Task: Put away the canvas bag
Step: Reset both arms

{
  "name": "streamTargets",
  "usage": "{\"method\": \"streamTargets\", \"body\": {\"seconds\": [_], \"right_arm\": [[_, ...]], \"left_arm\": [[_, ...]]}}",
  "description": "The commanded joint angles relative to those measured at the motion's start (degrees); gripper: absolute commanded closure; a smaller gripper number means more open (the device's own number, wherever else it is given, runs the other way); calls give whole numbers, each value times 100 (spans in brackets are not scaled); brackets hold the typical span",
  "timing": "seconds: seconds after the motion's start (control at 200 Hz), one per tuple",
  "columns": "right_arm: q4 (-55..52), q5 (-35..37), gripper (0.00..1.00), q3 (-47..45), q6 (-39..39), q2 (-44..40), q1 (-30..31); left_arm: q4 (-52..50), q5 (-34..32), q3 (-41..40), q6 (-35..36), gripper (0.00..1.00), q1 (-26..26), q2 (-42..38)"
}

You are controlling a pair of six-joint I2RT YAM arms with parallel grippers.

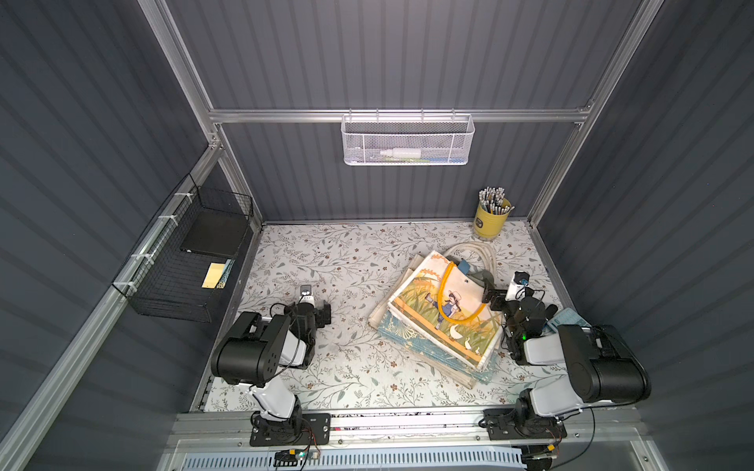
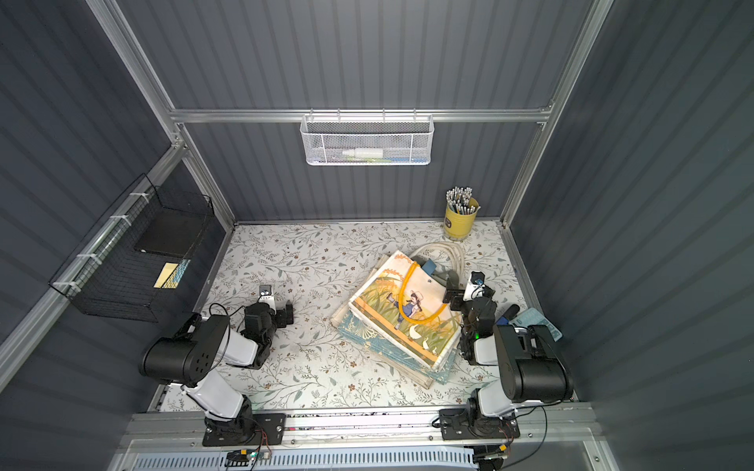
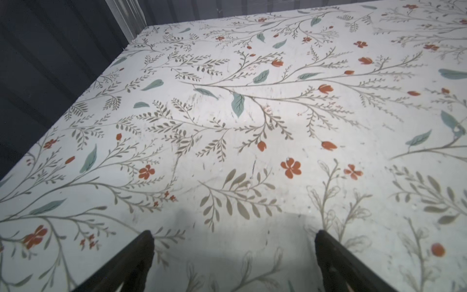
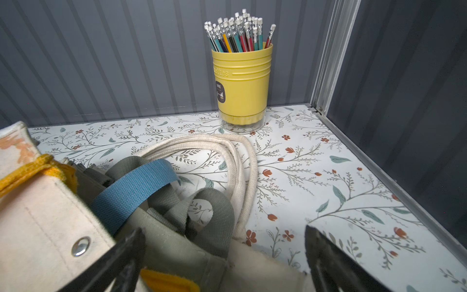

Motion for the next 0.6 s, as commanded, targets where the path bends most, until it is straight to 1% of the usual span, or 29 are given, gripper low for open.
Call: {"method": "streamTargets", "body": {"seconds": [0.0,0.05,0.1,0.15,0.2,0.25,0.595], "right_arm": [[-87,25,1,107,-4,-37,21],[-90,26,1,107,-8,-43,20],[-83,25,1,107,-3,-43,24],[-91,25,1,107,-2,-45,20],[-91,17,1,113,-6,-37,20],[-91,16,1,115,-2,-34,24],[-212,-75,1,196,16,2,-26]], "left_arm": [[-211,48,173,-89,0,65,124],[-571,96,237,-162,0,91,31],[-343,84,204,-137,0,102,98],[-543,101,230,-168,0,102,41],[-401,91,214,-145,0,111,86],[-523,98,231,-158,0,111,53],[-545,126,267,-166,0,126,70]]}}
